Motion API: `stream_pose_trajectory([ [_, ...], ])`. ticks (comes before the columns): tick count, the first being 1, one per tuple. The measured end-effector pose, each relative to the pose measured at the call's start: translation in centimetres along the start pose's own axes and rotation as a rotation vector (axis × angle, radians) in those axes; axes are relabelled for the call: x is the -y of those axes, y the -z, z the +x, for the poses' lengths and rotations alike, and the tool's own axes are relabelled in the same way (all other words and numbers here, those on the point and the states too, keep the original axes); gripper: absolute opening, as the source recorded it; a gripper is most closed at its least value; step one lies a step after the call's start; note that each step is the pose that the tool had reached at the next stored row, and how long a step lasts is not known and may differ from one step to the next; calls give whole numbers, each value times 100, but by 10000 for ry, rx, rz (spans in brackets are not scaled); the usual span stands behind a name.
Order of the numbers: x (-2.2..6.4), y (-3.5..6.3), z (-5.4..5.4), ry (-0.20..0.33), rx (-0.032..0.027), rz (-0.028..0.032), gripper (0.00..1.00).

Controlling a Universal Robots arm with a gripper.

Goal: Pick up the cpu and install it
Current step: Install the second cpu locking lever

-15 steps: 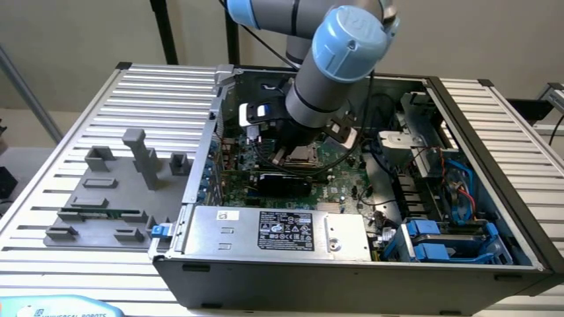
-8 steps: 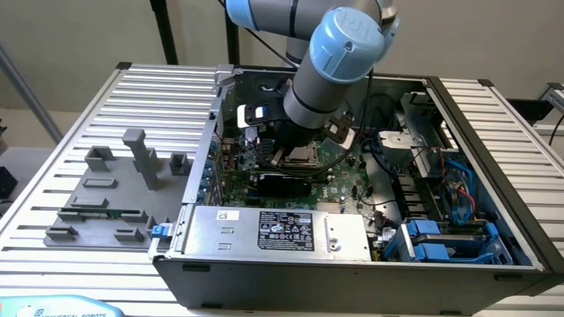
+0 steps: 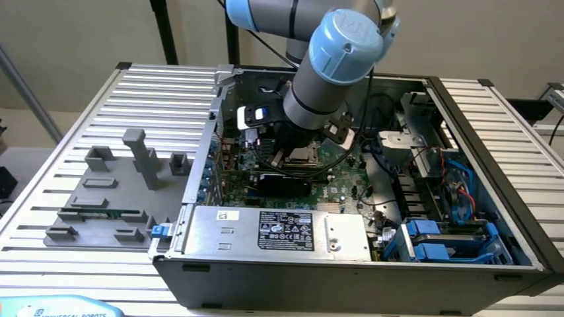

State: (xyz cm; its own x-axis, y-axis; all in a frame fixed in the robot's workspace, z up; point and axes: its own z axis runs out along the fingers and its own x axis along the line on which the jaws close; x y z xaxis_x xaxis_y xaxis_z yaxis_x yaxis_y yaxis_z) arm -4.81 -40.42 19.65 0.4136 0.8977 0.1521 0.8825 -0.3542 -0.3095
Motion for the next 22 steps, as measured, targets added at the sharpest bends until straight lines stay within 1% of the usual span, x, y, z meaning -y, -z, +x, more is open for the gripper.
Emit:
stream_pose_trajectory([
  [8,3,-2,7,83,-53,47,11],
  [12,6,-5,16,146,-104,83,11],
  [14,7,-8,20,182,-118,93,11],
  [16,8,-13,25,218,-123,95,11],
  [20,9,-32,36,287,-113,75,11],
  [22,9,-49,46,320,-118,60,11],
])
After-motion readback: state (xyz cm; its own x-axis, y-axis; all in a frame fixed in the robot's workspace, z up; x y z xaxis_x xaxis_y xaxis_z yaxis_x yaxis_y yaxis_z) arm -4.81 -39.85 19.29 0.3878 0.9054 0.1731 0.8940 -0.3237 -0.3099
